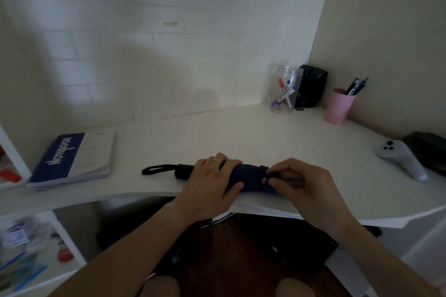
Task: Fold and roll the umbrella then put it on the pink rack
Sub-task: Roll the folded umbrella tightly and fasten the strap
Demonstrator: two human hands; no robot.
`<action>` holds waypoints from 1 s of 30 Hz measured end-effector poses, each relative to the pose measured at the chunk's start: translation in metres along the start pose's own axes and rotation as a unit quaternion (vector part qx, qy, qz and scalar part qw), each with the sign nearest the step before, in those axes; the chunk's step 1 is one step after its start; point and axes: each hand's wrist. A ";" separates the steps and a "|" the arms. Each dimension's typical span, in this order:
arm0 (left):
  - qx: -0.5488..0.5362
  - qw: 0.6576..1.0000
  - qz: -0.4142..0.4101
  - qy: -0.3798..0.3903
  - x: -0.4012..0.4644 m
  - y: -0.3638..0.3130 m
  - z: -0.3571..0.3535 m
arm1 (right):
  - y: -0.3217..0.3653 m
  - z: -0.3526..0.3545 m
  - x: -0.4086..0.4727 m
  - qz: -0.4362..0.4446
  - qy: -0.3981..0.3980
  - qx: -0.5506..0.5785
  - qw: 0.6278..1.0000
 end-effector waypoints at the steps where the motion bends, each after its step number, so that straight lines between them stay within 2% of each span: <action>1: -0.014 1.000 -0.007 0.004 0.000 0.000 0.003 | -0.001 0.001 0.000 -0.009 0.001 0.008 1.000; 6: 0.002 0.999 -0.027 0.032 0.000 0.003 0.018 | -0.005 -0.001 -0.003 -0.034 0.027 0.011 0.999; 14: -0.019 0.999 -0.033 0.026 -0.001 -0.001 0.015 | -0.012 0.000 0.013 -0.008 -0.029 -0.052 0.998; 22: -0.022 0.998 -0.050 -0.006 -0.003 -0.003 0.013 | -0.013 0.001 0.028 -0.010 -0.009 -0.143 0.990; 24: -0.023 0.998 -0.057 -0.011 -0.004 -0.003 0.013 | -0.013 0.004 0.031 0.000 0.007 -0.206 0.979; 26: -0.029 0.997 -0.069 -0.017 -0.005 -0.004 0.013 | -0.014 0.016 0.039 0.000 0.071 -0.252 0.965; 27: -0.030 0.996 -0.076 -0.021 -0.005 -0.004 0.012 | -0.013 0.024 0.045 -0.017 0.136 -0.242 0.960; 29: -0.031 0.996 -0.082 -0.029 -0.005 -0.004 0.011 | -0.010 0.036 0.056 -0.045 0.276 -0.162 0.946; 30: -0.034 0.996 -0.081 -0.032 -0.006 -0.004 0.010 | -0.010 0.038 0.061 -0.042 0.313 -0.121 0.941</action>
Point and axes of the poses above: each hand's wrist, its own x-axis towards the middle knuckle, its own z-axis out of the back of the hand, y = z × x, and after that the axes turned 11 degrees about y, right-handed
